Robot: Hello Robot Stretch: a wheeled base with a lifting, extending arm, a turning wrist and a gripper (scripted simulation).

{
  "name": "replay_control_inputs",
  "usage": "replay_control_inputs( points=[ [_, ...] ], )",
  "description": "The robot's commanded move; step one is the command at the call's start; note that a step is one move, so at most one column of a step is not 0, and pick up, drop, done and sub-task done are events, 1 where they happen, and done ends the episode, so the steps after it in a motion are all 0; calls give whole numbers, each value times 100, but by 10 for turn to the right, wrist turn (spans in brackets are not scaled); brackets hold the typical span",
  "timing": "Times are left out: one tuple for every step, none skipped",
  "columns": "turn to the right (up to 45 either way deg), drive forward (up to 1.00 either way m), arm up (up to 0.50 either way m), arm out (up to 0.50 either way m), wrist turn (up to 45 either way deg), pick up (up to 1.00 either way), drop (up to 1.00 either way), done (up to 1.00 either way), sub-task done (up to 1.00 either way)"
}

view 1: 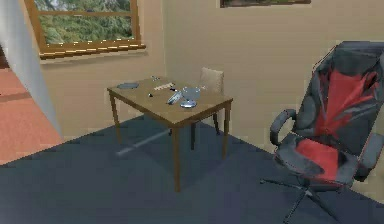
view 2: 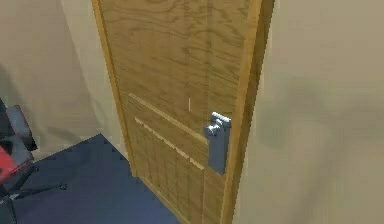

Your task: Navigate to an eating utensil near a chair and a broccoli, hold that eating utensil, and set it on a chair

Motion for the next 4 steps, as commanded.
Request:
replay_control_inputs(
  points=[
    [0, 20, 0, 0, 0, 0, 0, 0, 0],
    [-450, 0, 0, 0, 0, 0, 0, 0, 0],
    [-120, 0, 0, 0, 0, 0, 0, 0, 0],
    [0, 100, 0, 0, 0, 0, 0, 0, 0]
  ],
)
